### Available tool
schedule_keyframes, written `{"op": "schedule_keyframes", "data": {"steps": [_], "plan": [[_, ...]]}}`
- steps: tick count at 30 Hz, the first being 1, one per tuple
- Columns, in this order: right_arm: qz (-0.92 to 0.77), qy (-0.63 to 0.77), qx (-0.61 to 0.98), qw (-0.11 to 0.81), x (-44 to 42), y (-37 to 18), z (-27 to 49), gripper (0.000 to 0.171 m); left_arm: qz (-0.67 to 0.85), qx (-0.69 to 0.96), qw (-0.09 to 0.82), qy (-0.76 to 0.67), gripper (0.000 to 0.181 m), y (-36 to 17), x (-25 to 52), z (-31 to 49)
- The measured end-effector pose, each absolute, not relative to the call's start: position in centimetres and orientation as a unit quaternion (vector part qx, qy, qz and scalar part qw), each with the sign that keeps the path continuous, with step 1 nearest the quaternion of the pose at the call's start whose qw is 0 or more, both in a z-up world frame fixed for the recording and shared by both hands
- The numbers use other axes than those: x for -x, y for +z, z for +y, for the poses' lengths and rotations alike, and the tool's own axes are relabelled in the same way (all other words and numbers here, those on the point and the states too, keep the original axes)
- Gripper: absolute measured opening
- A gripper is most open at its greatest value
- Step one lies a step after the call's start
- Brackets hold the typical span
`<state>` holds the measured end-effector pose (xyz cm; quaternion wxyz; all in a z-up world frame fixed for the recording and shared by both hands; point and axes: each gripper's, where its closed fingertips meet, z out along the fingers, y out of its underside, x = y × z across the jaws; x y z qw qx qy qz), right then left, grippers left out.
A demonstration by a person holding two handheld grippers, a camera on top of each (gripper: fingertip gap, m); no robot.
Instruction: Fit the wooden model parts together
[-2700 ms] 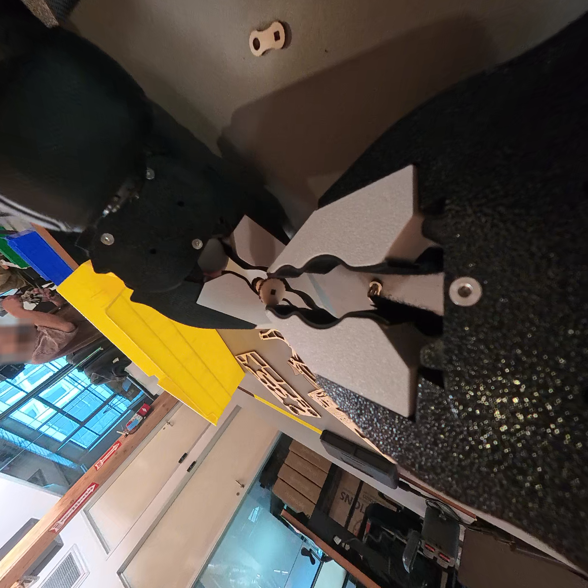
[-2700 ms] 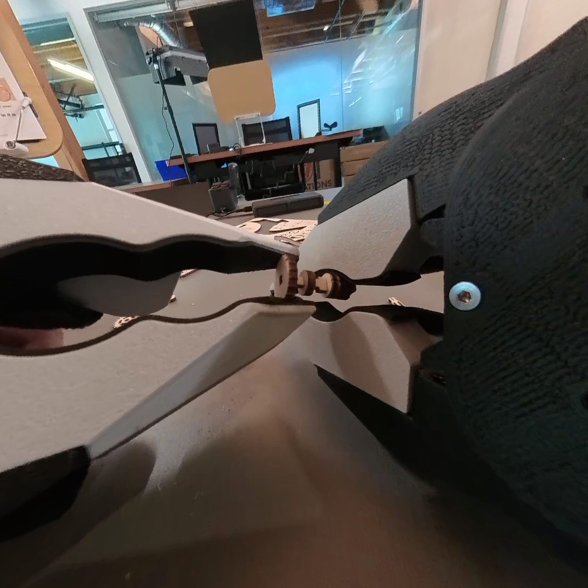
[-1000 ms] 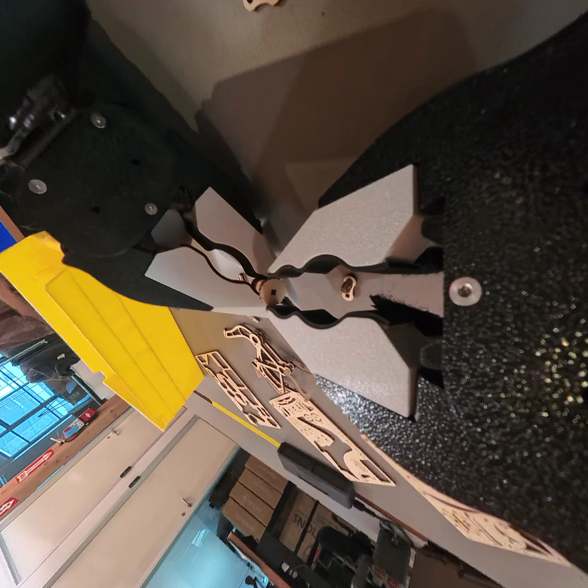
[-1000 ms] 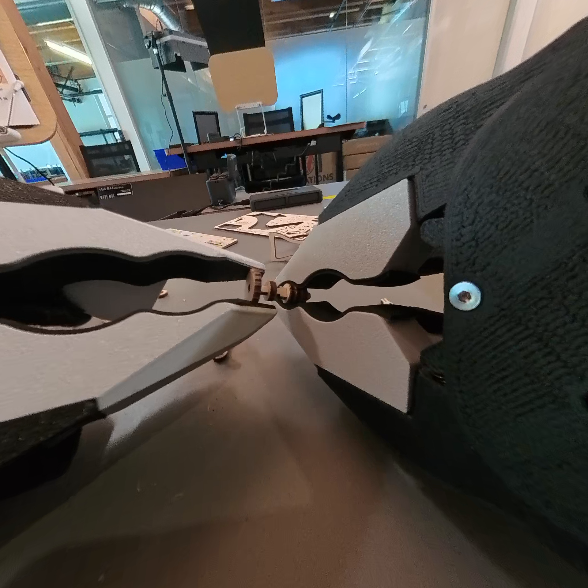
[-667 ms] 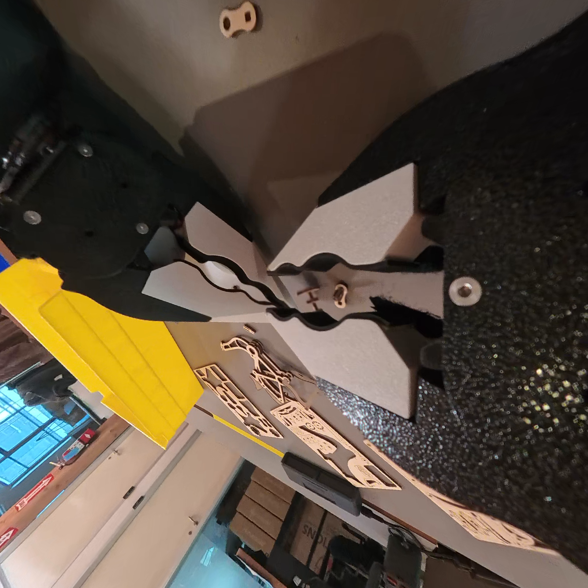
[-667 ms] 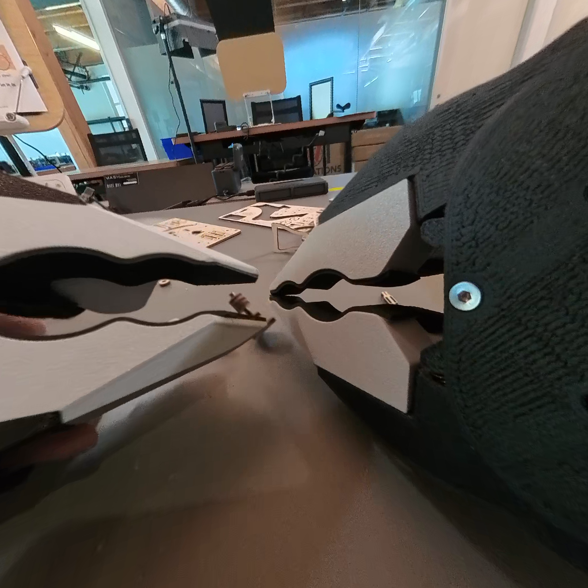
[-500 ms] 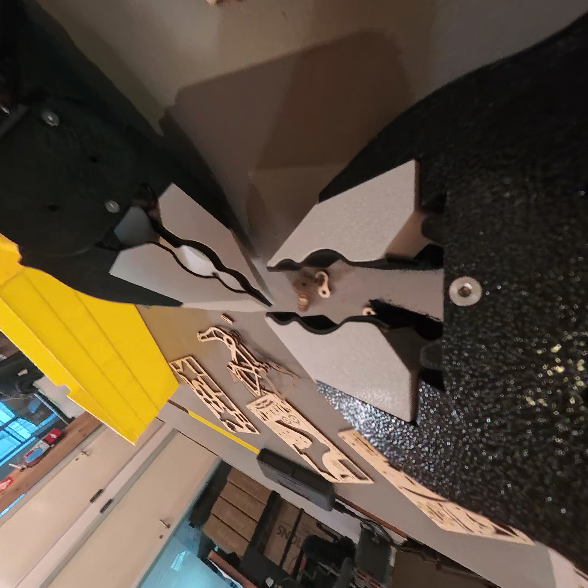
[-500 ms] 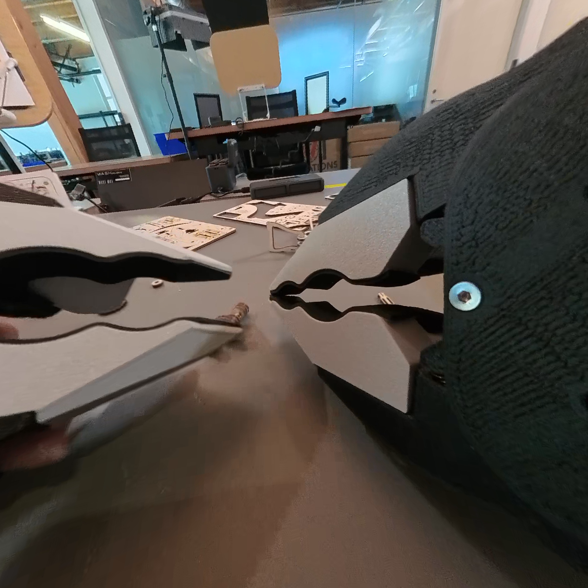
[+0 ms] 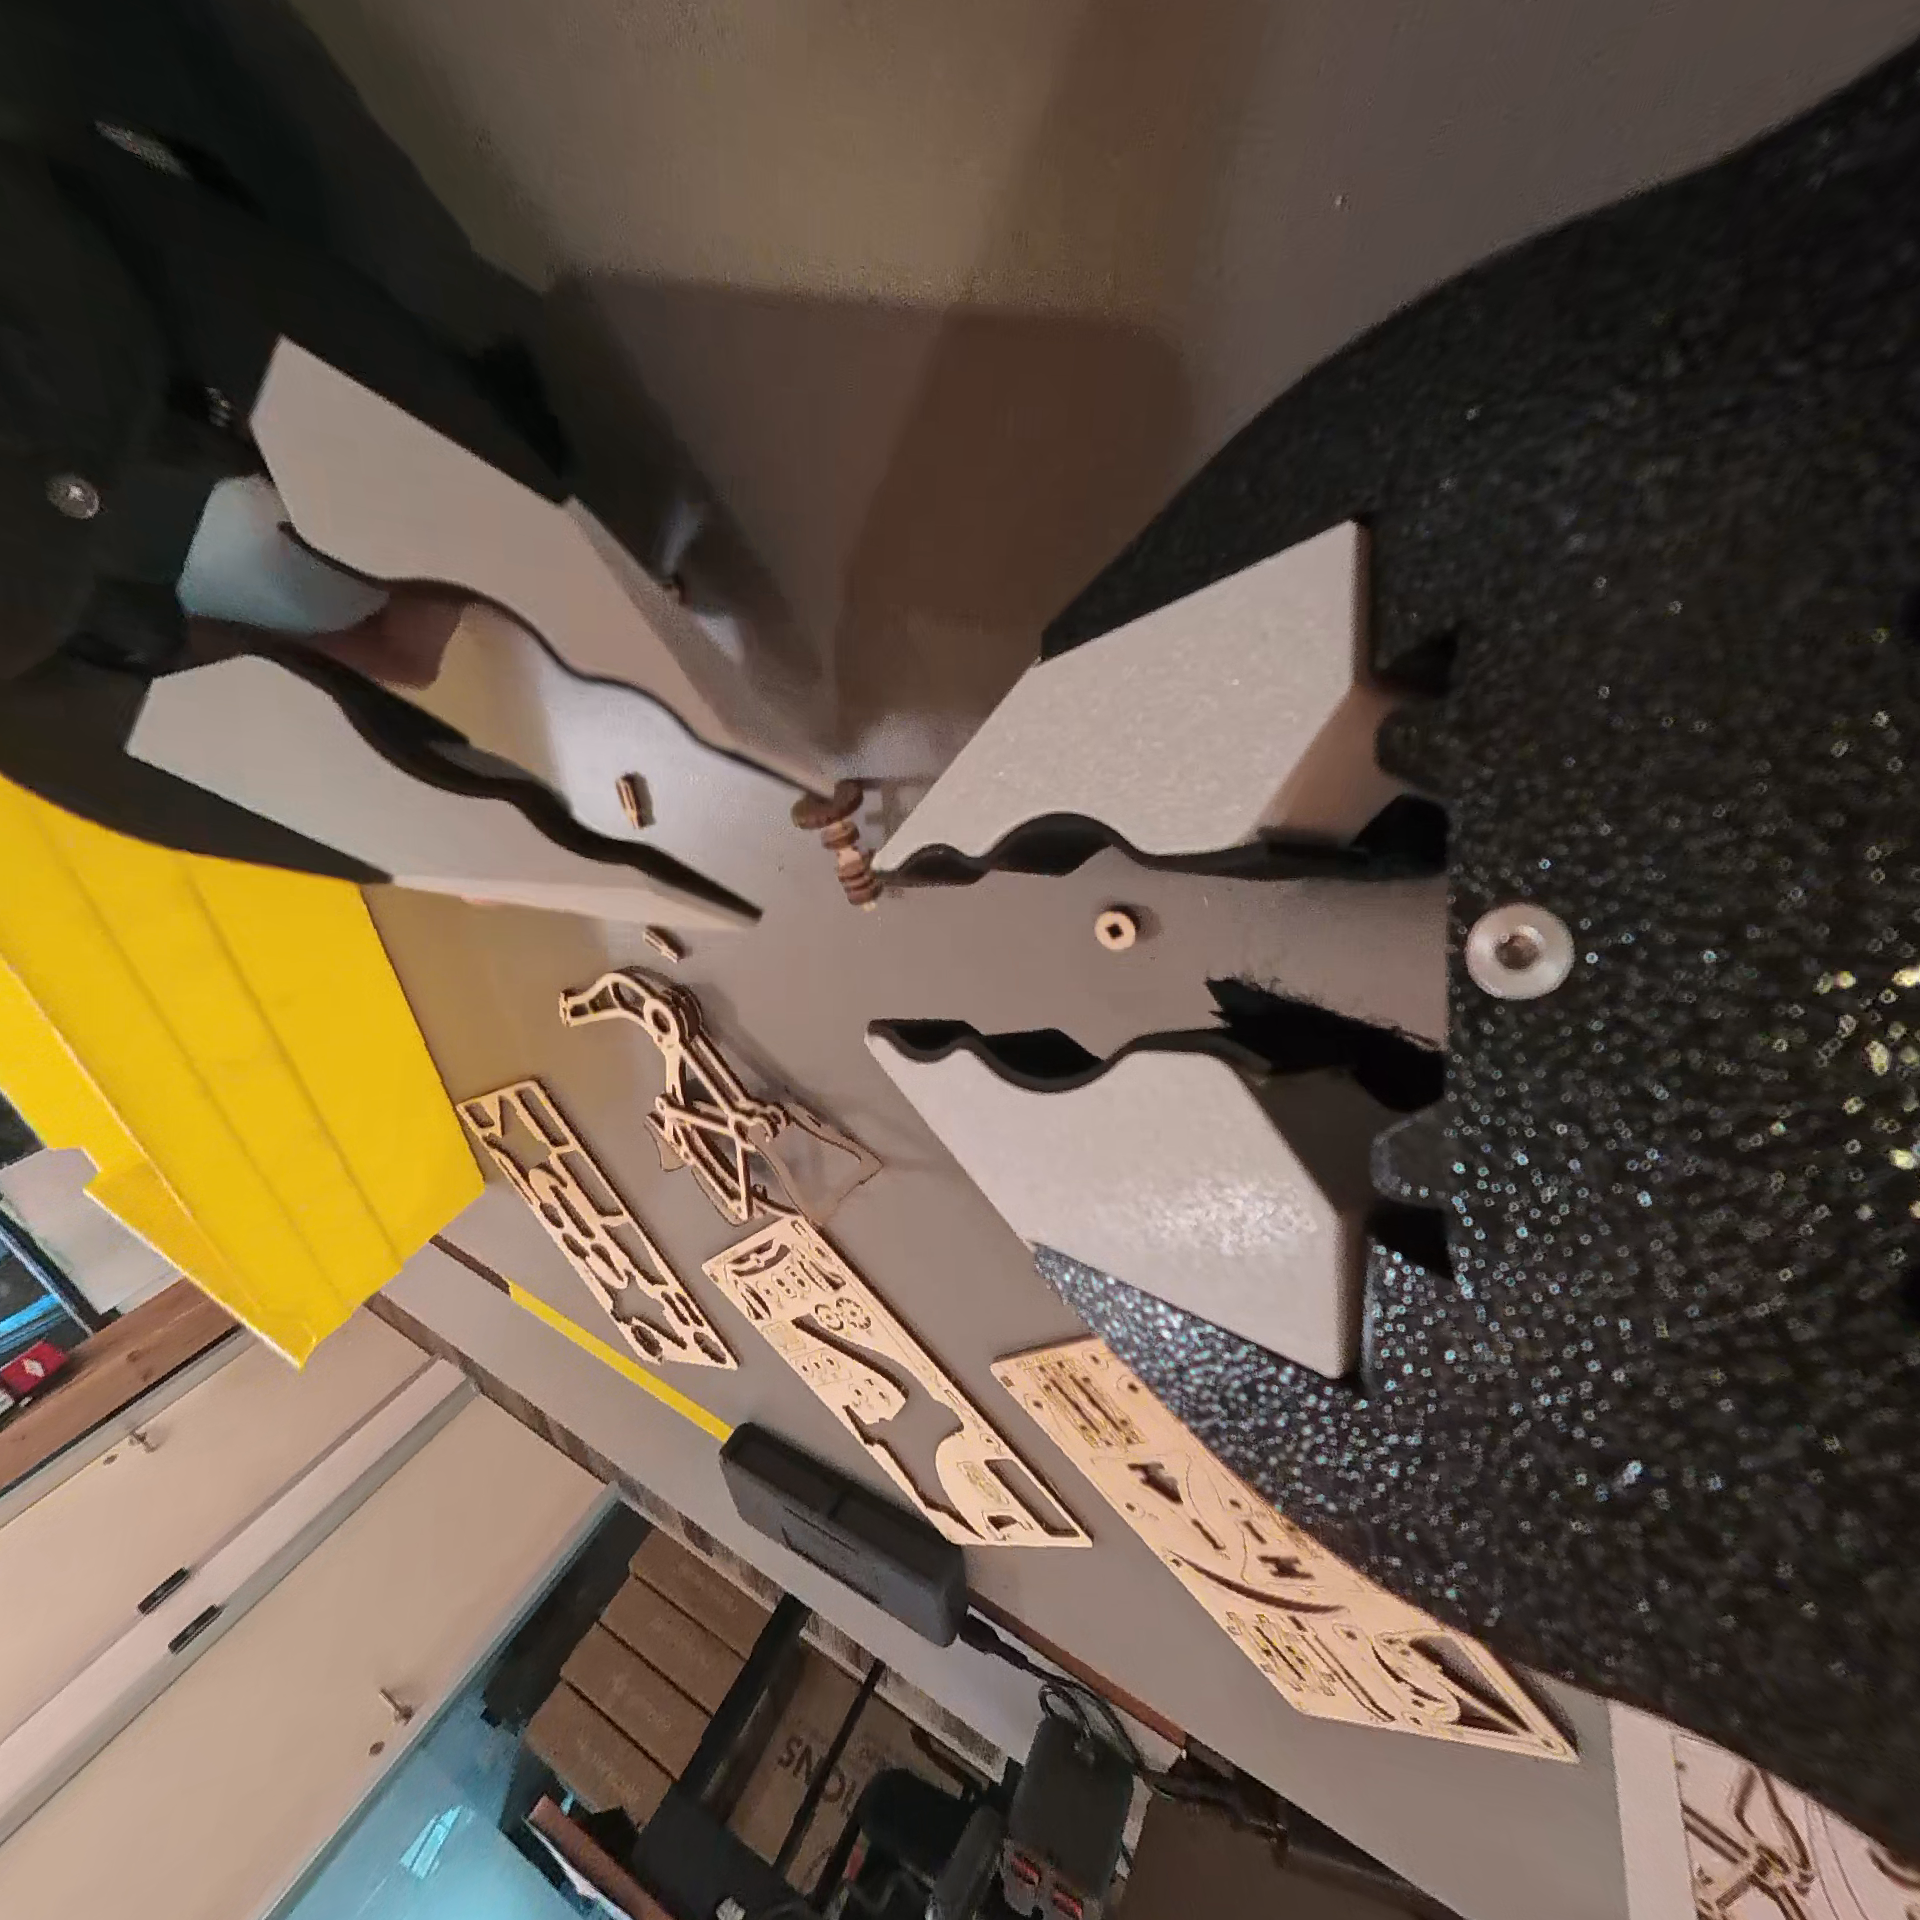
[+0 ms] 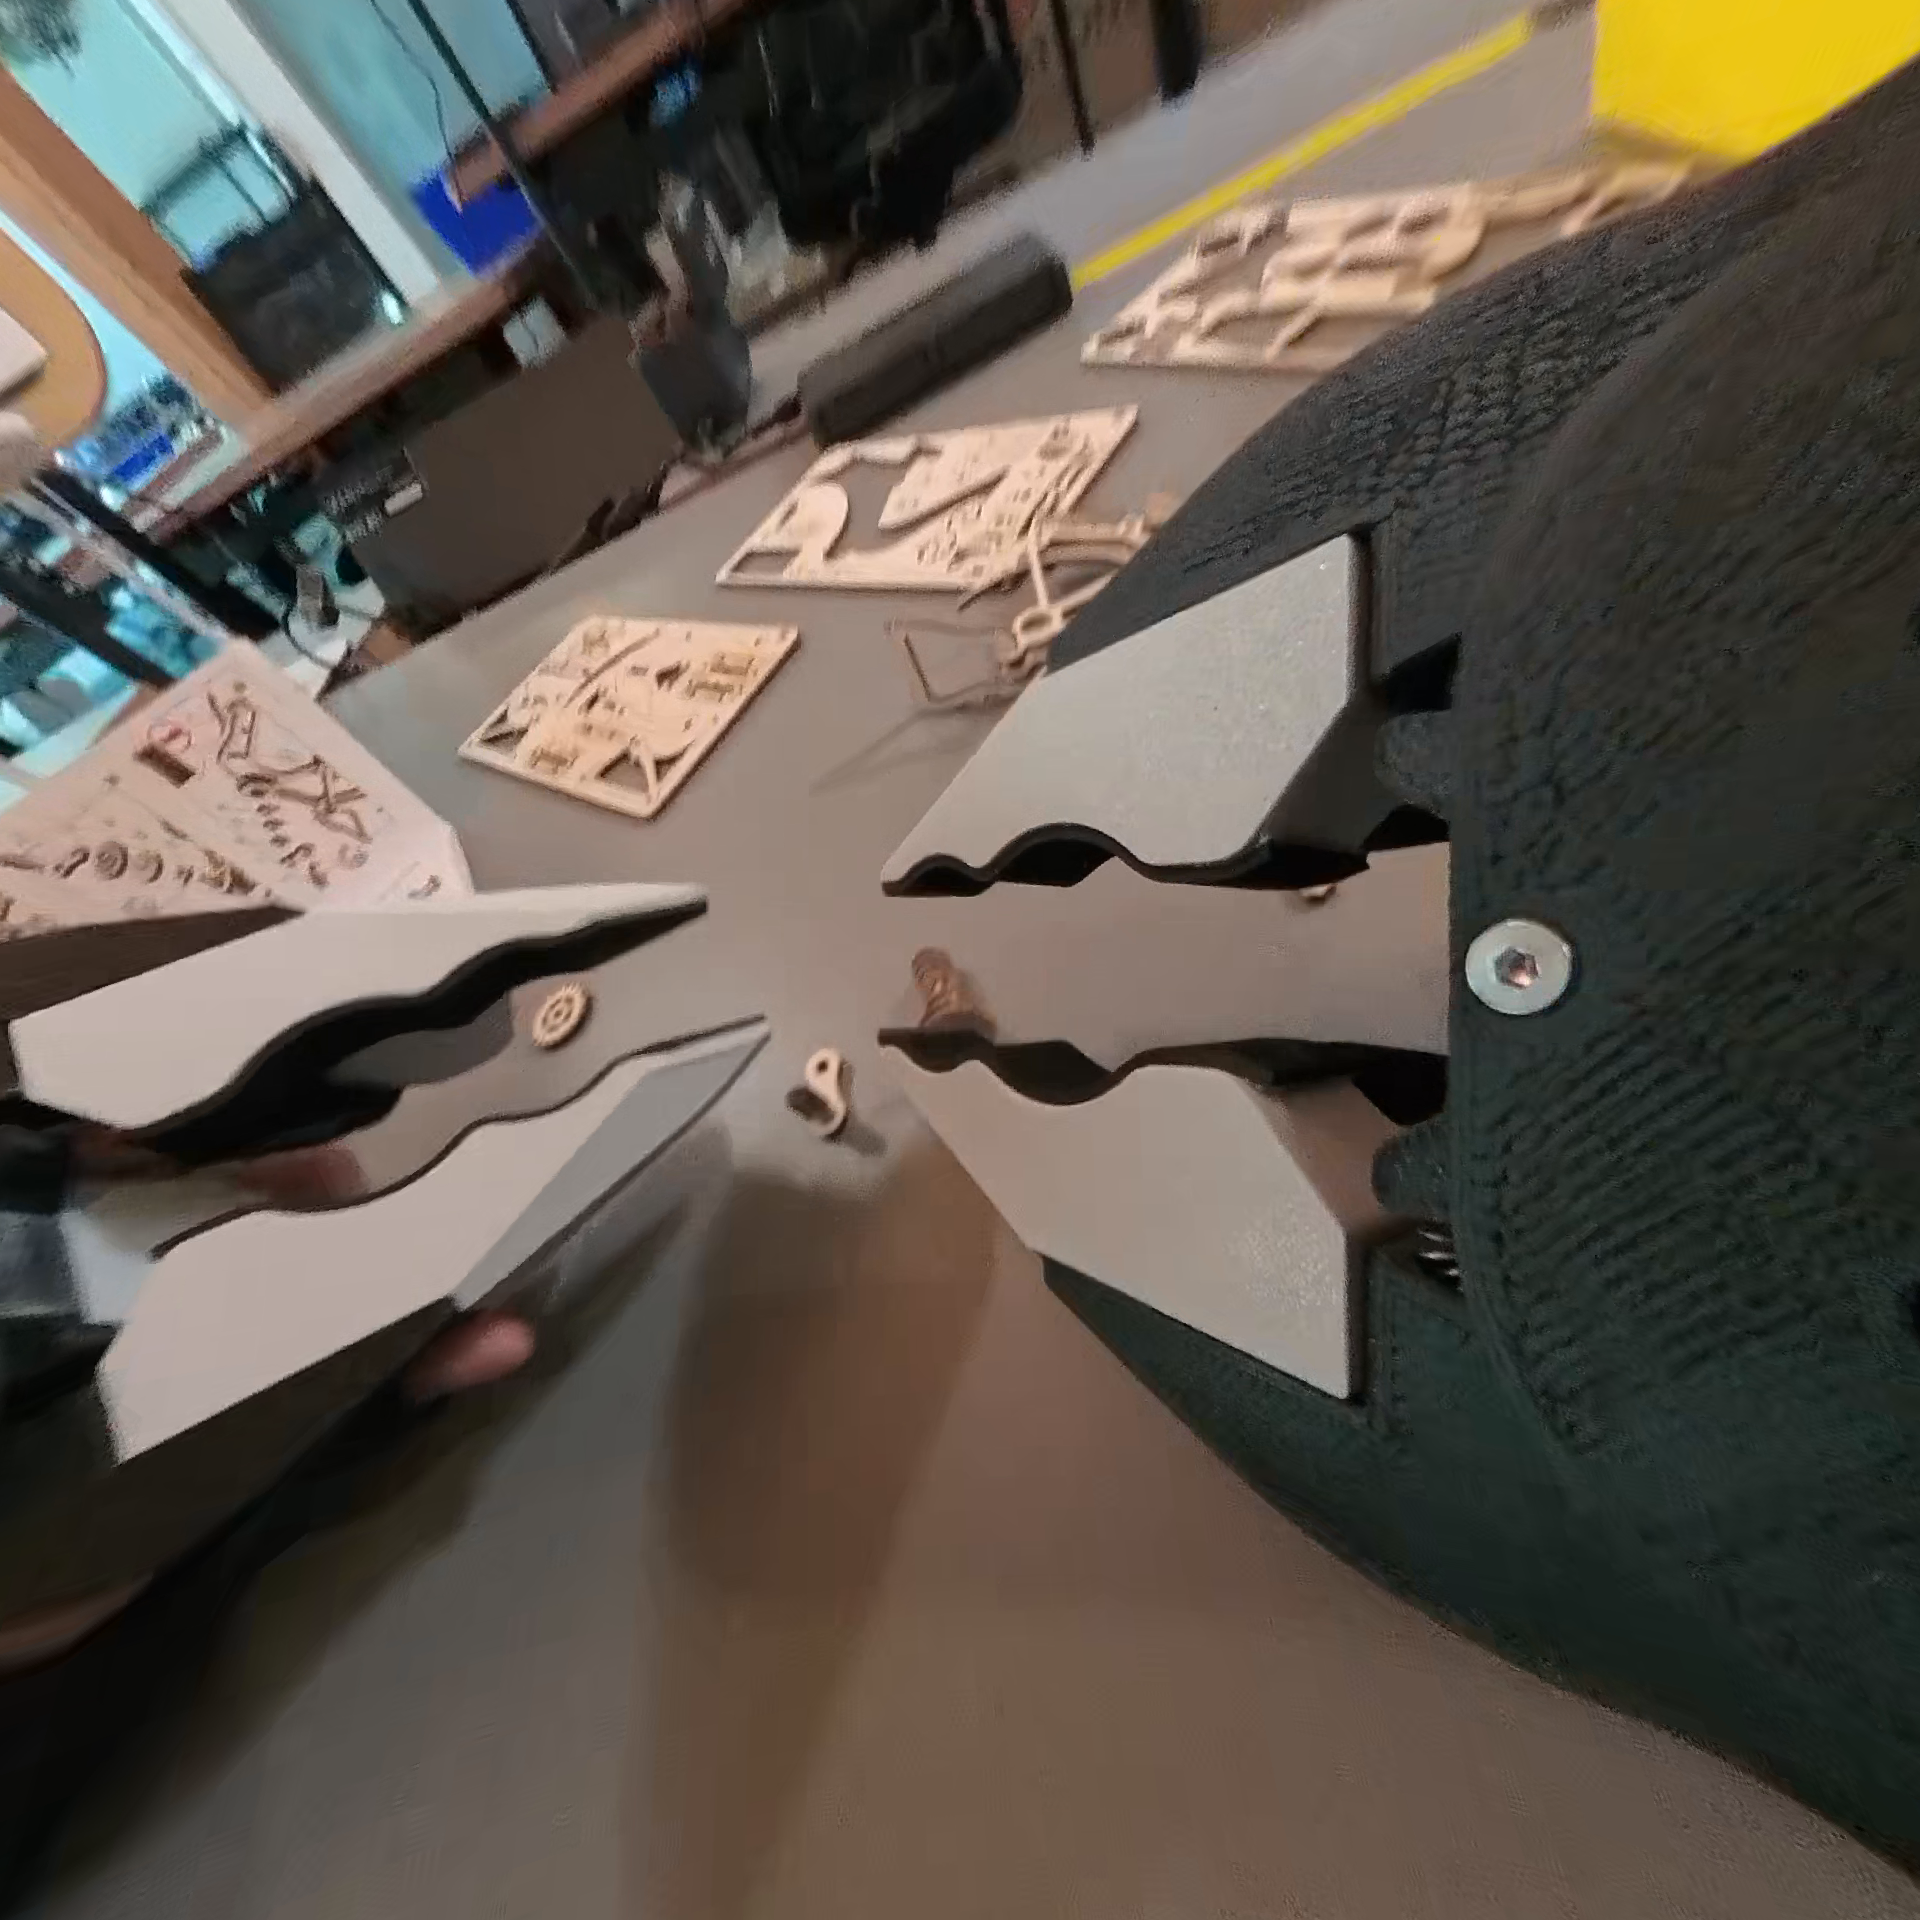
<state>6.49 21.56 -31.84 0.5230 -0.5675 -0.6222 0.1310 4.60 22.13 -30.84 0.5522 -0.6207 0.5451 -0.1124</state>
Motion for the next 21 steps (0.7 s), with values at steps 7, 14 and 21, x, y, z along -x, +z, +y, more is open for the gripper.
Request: {"op": "schedule_keyframes", "data": {"steps": [7,14,21], "plan": [[-0.616,0.107,0.605,0.493,-6.5,-33.1,22.1,0.028,0.532,0.632,0.545,-0.141,0.024,-30.6,-4.5,22.0],[-0.596,0.092,0.648,0.466,-7.9,-33.8,23.3,0.022,0.535,0.636,0.541,-0.130,0.023,-31.1,-4.4,22.2],[-0.573,0.143,0.680,0.434,-8.2,-34.1,23.3,0.014,0.534,0.637,0.537,-0.143,0.022,-31.2,-4.7,22.0]]}}
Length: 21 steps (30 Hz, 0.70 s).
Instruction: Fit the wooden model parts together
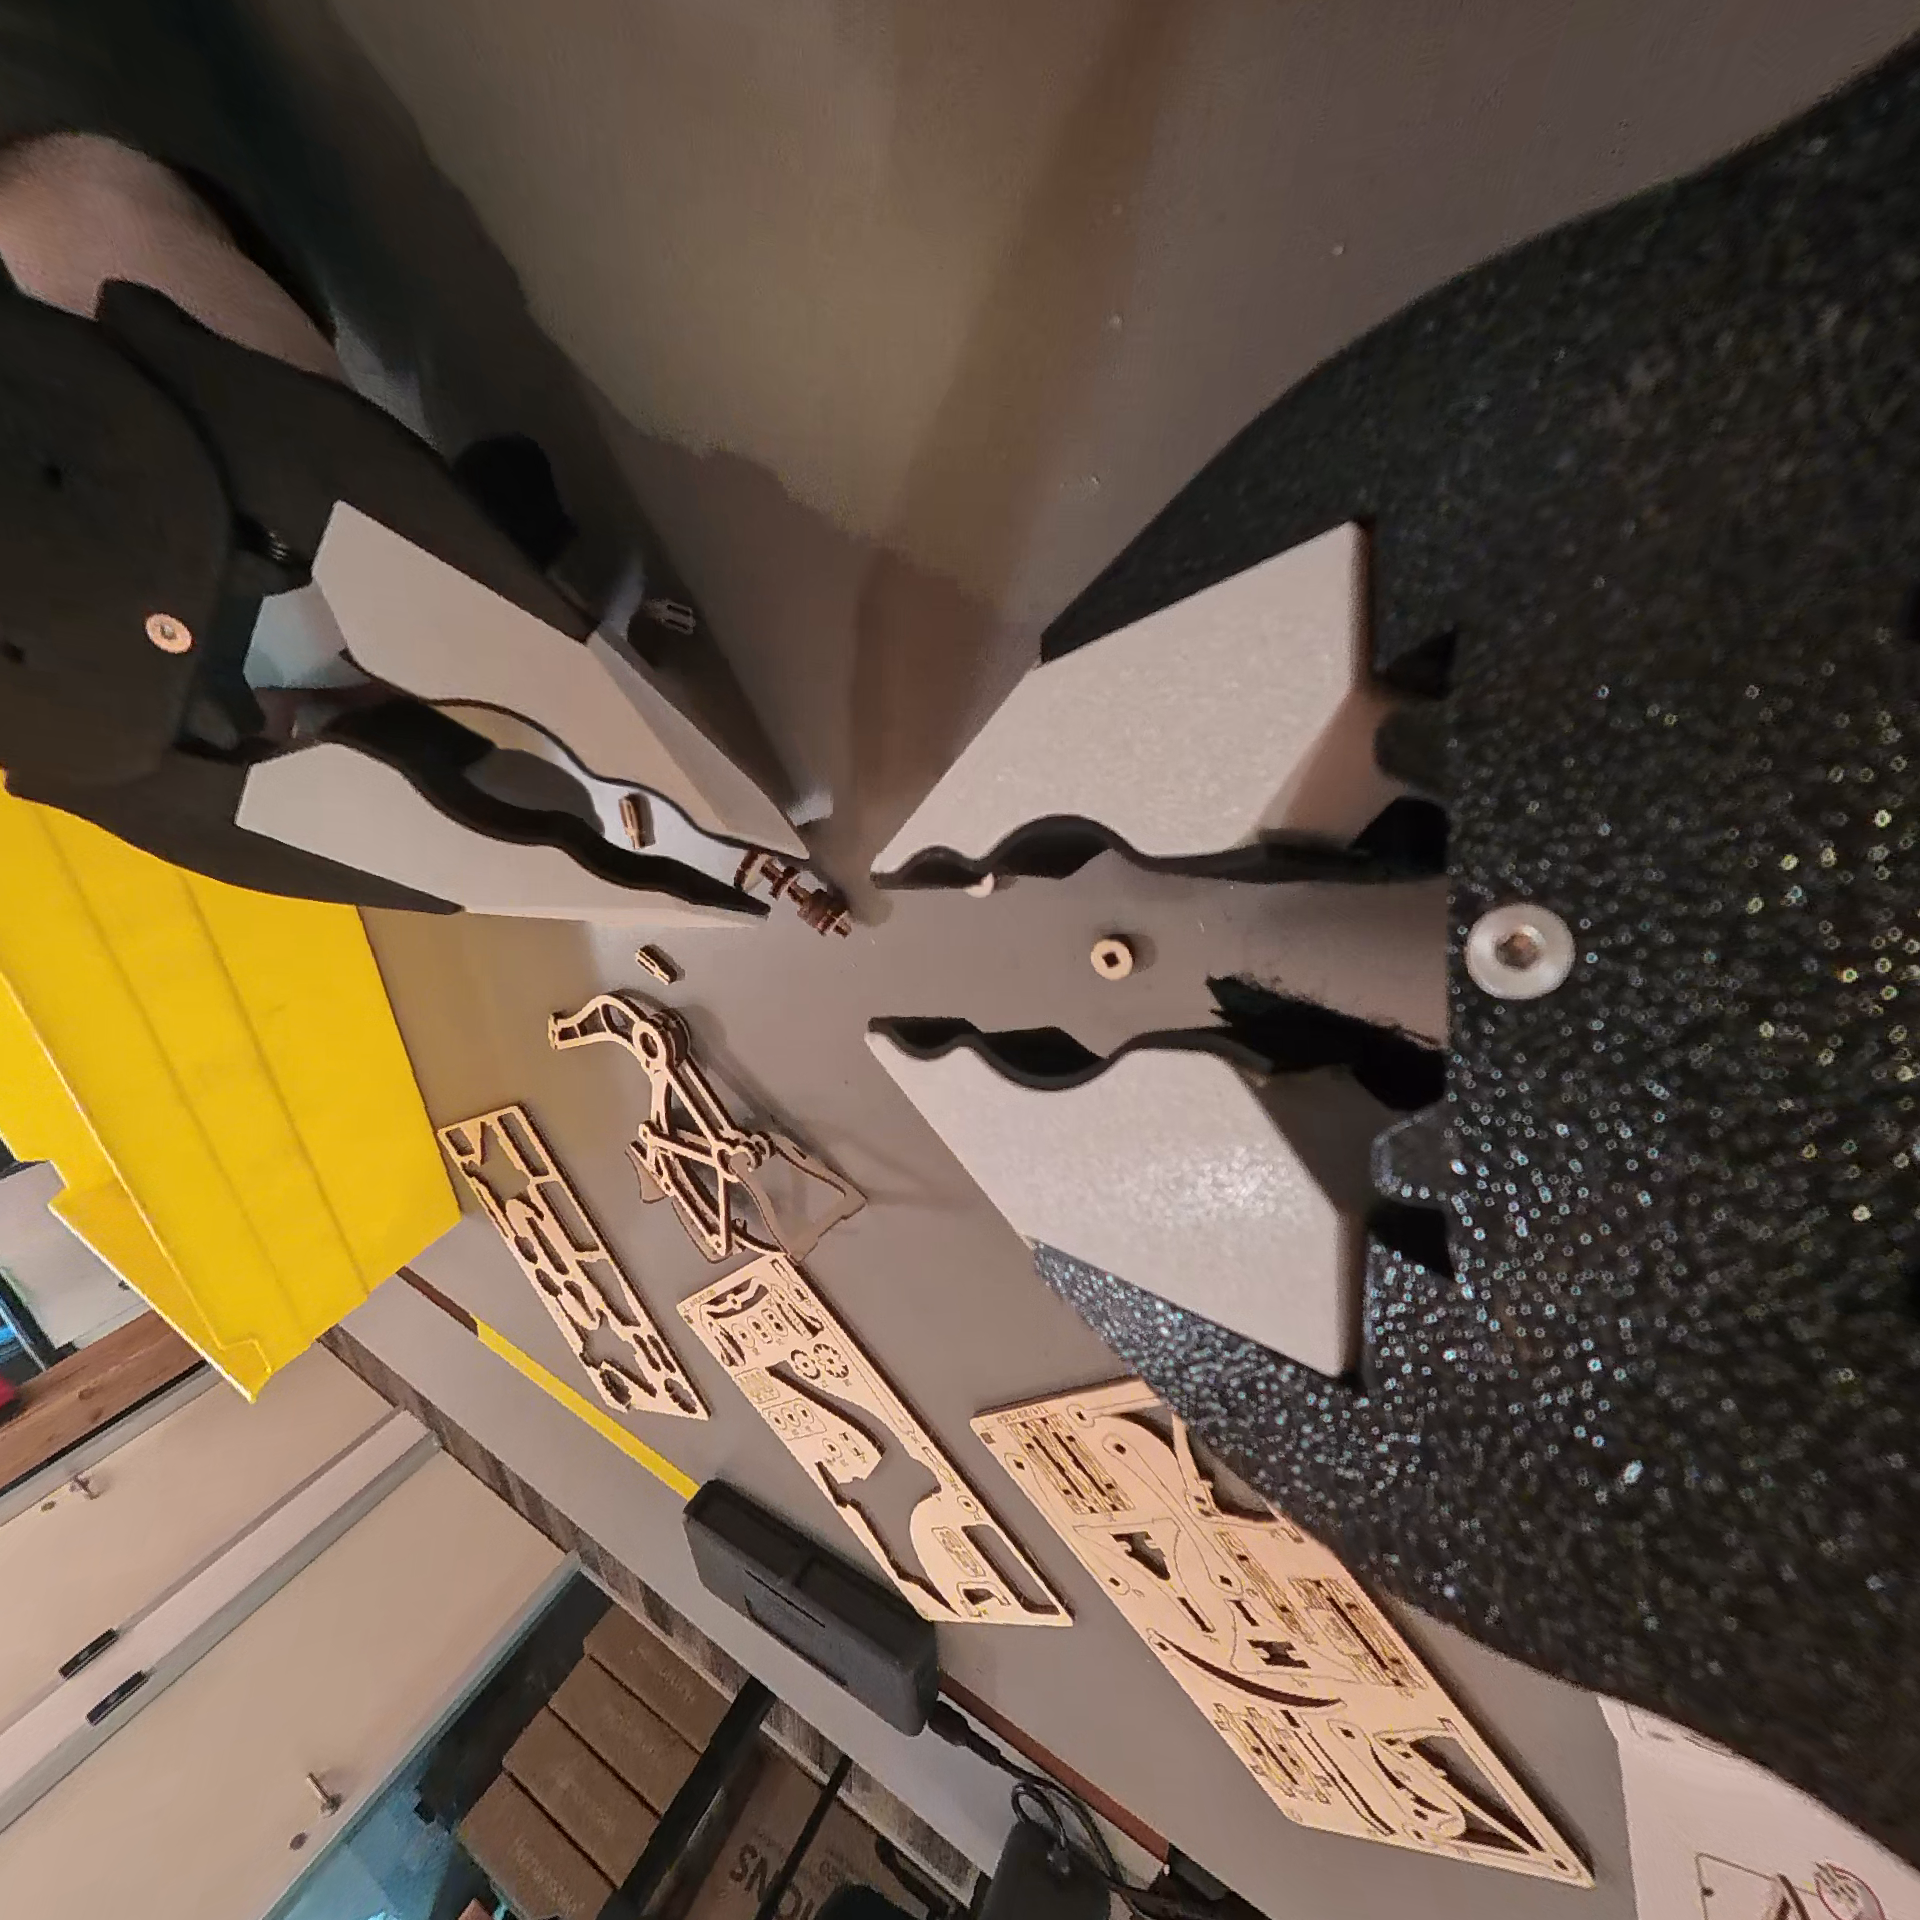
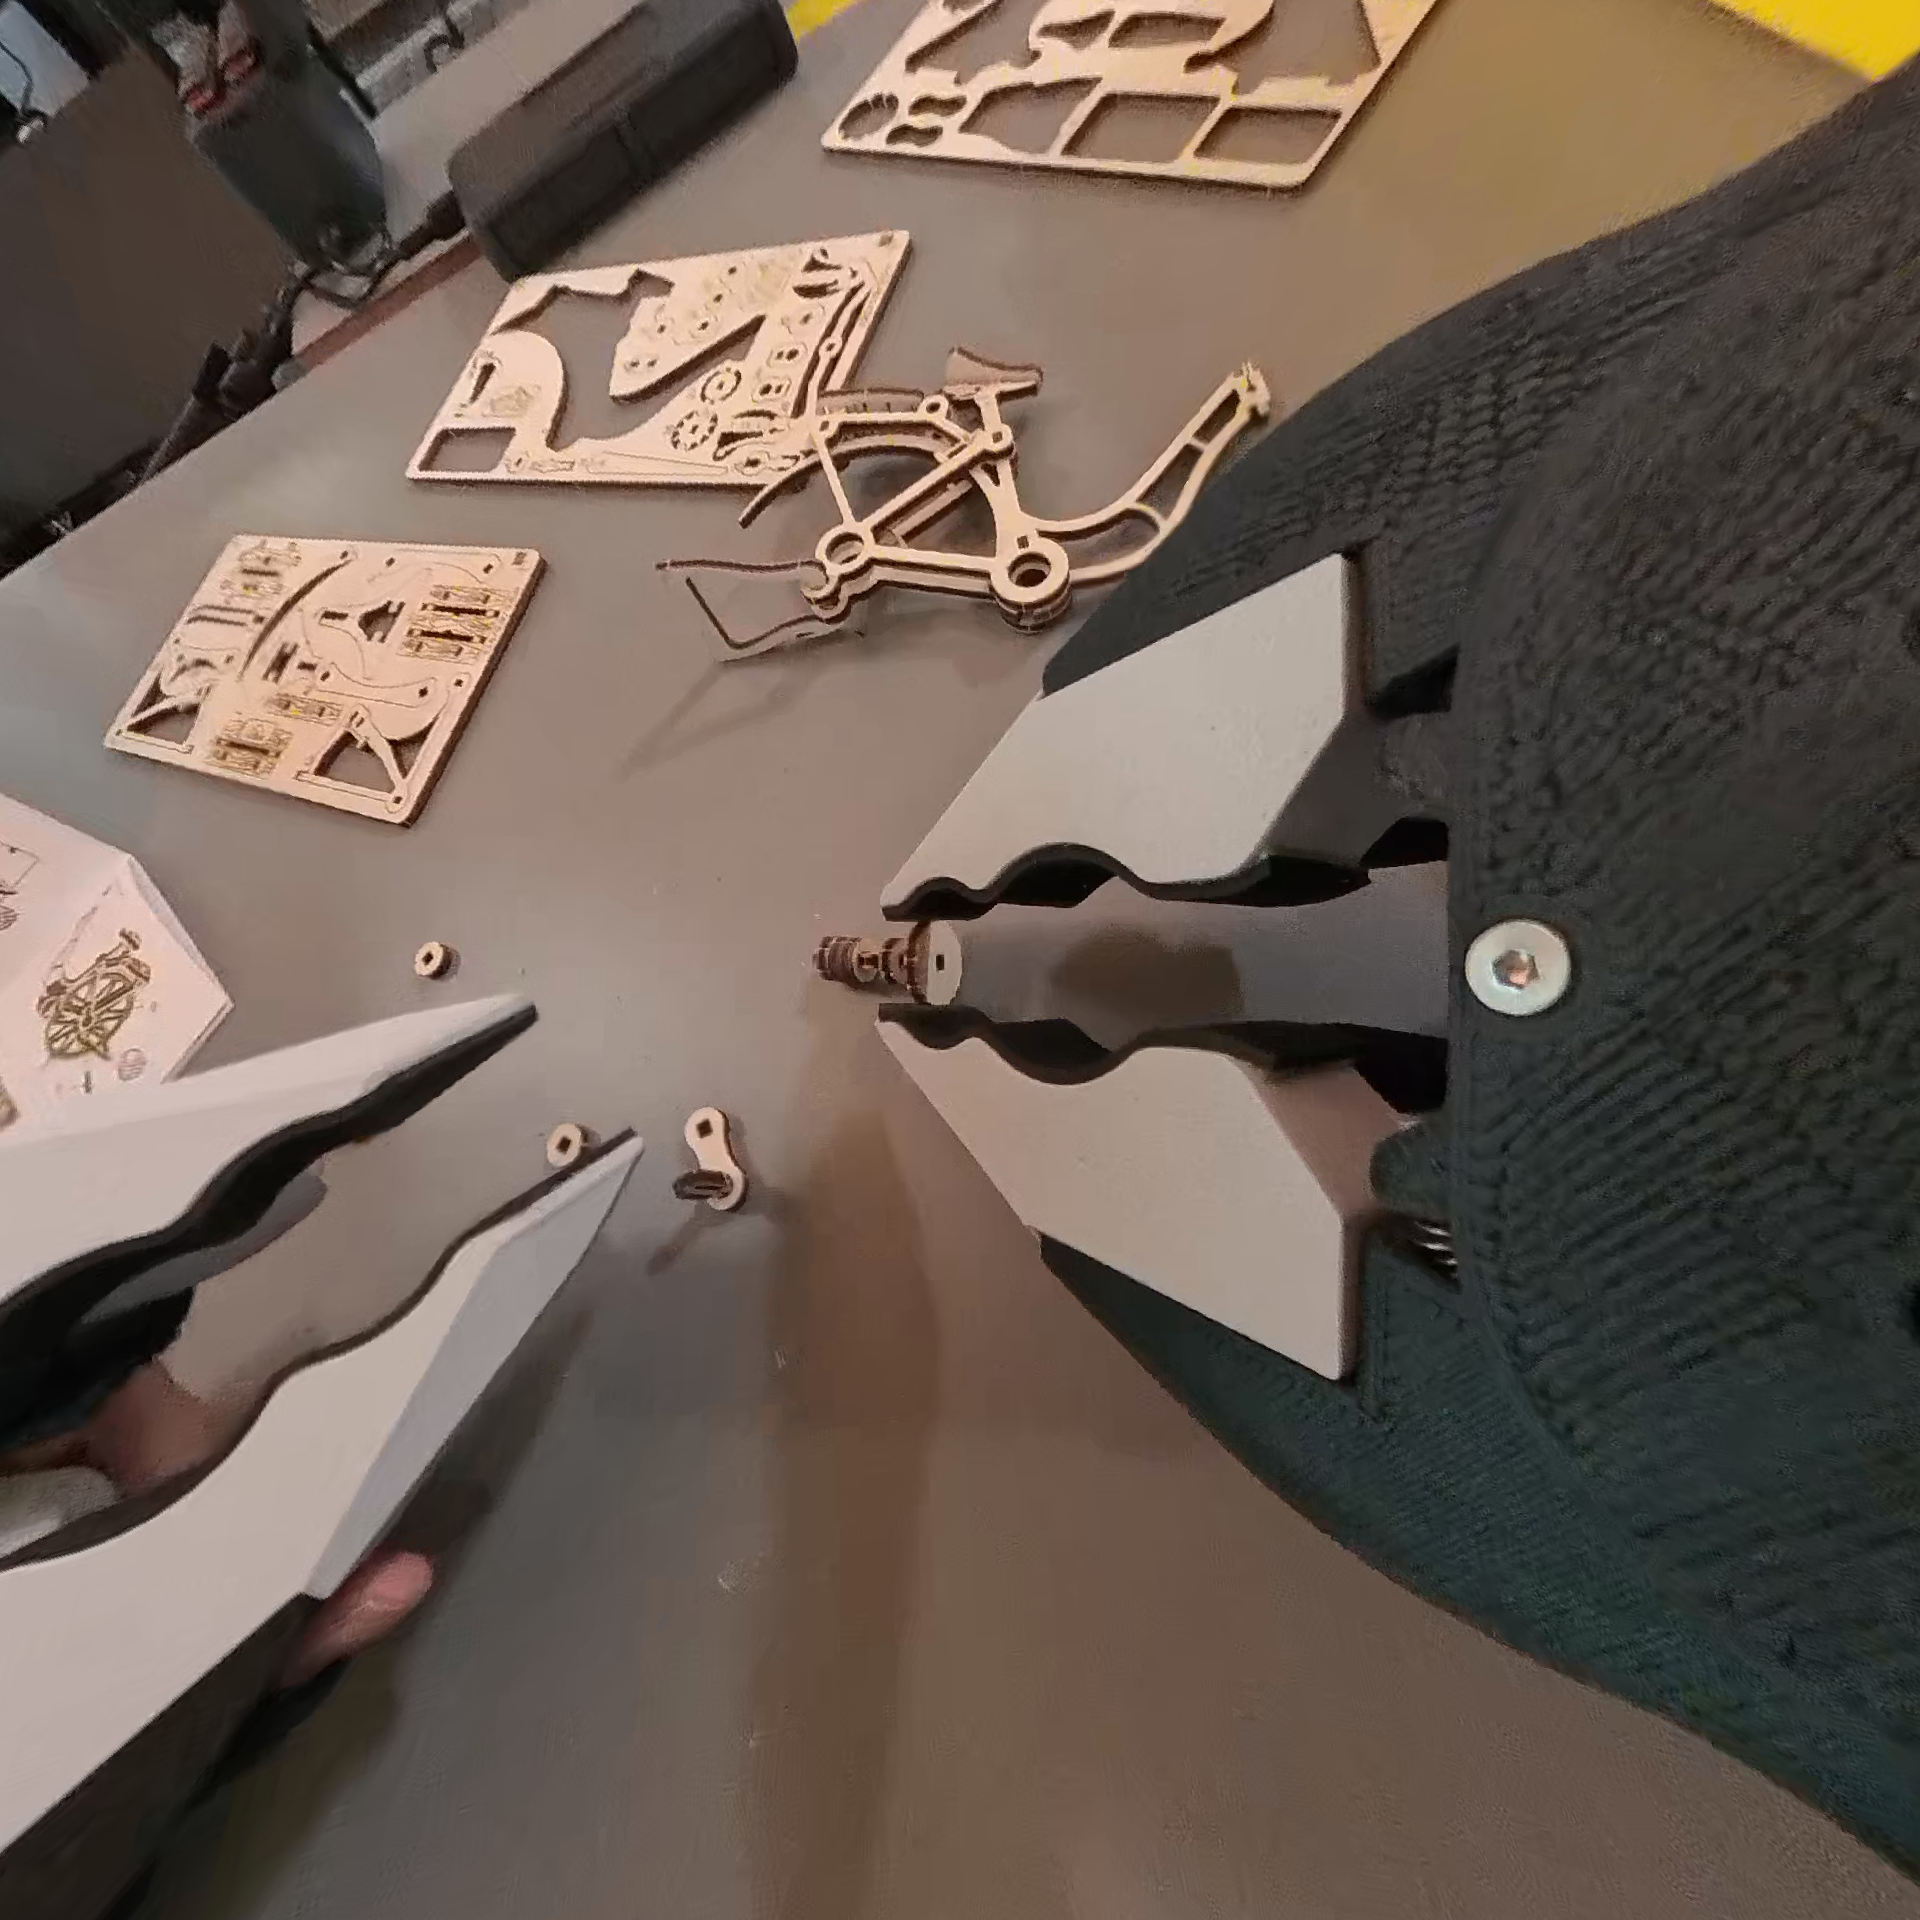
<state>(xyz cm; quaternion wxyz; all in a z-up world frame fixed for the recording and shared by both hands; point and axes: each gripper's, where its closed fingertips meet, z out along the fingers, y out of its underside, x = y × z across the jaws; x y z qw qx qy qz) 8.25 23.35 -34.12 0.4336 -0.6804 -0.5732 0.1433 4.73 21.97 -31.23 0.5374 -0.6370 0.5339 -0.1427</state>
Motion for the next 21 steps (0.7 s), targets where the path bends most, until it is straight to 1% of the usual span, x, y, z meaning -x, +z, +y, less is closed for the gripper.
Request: {"op": "schedule_keyframes", "data": {"steps": [2,4,7,8,11,15,18,21], "plan": [[-0.576,0.152,0.672,0.440,-8.1,-33.8,23.3,0.014,0.540,0.631,0.539,-0.143,0.022,-31.3,-5.0,21.7],[-0.583,0.161,0.645,0.468,-7.6,-32.7,22.9,0.013,0.548,0.619,0.546,-0.135,0.023,-31.2,-5.2,21.5],[-0.608,0.161,0.584,0.514,-6.8,-30.9,21.8,0.013,0.561,0.591,0.571,-0.103,0.032,-30.7,-5.5,21.3],[-0.621,0.157,0.561,0.524,-6.6,-30.5,21.3,0.013,0.566,0.578,0.581,-0.092,0.037,-30.3,-5.7,21.2],[-0.657,0.139,0.505,0.542,-6.1,-30.1,20.0,0.013,0.592,0.536,0.599,-0.061,0.043,-29.9,-6.2,20.3],[-0.676,0.130,0.493,0.532,-5.8,-30.8,19.4,0.013,0.622,0.499,0.603,0.032,0.035,-30.3,-6.1,20.6],[-0.652,0.177,0.521,0.522,-5.7,-30.6,19.2,0.013,0.637,0.466,0.606,0.102,0.028,-30.5,-6.0,21.1],[-0.614,0.247,0.554,0.505,-5.5,-30.1,19.1,0.013,0.655,0.445,0.600,0.115,0.024,-31.1,-6.7,20.6]]}}
